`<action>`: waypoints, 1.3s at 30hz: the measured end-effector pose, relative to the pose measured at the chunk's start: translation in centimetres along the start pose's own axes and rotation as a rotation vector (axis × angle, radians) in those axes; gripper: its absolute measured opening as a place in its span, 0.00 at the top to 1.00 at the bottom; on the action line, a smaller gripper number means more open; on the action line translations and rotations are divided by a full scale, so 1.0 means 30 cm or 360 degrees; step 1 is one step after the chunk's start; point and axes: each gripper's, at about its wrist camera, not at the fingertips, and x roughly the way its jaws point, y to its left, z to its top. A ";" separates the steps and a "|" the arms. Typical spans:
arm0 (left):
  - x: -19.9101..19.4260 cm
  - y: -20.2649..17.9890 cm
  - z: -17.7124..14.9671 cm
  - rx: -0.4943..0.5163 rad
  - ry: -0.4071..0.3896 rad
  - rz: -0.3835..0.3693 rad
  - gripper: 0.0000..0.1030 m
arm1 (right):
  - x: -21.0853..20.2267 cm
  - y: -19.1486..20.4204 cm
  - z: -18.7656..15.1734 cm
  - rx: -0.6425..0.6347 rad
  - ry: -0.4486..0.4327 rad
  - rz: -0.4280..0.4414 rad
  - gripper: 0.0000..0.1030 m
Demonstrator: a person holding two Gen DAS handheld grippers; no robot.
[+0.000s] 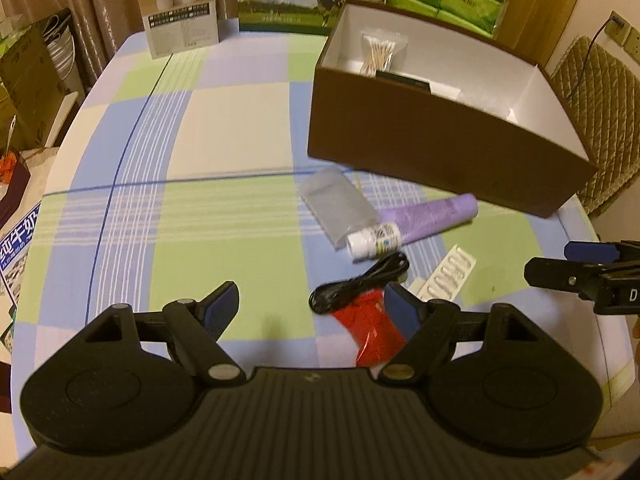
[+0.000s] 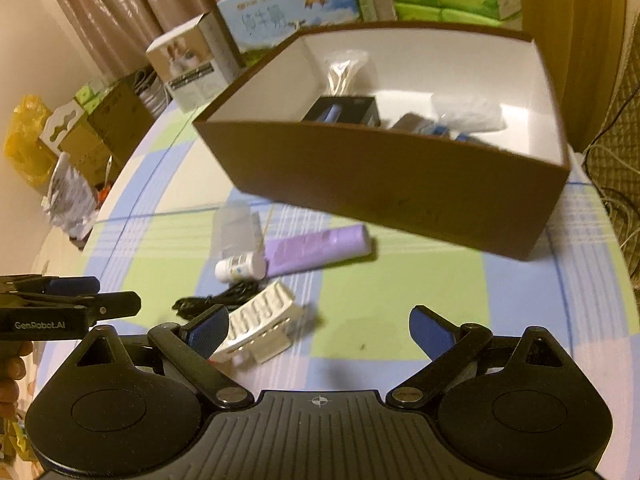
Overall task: Organize objects
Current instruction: 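Withdraw both grippers from the box back over the table, then grasp the red packet with the left gripper while the right grasps the white rack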
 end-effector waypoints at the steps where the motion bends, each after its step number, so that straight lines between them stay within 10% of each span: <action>1: 0.002 0.001 -0.006 -0.0003 0.0009 0.0002 0.26 | 0.008 0.008 -0.004 -0.0010 0.0010 0.0006 0.08; 10: 0.020 0.034 -0.044 -0.0035 0.0053 0.0032 0.26 | 0.082 0.072 -0.027 -0.0092 0.0098 0.0057 0.09; 17: 0.041 0.055 -0.064 -0.0062 0.0083 0.0046 0.26 | 0.149 0.087 -0.022 -0.0010 0.0177 0.0123 0.36; 27: 0.081 0.076 -0.076 -0.0078 0.0125 0.0053 0.26 | 0.236 0.112 0.012 0.0188 0.0209 0.0091 0.40; 39: 0.115 0.032 -0.058 -0.0046 0.0140 -0.0040 0.26 | 0.261 0.112 -0.009 -0.0142 0.0302 -0.0059 0.75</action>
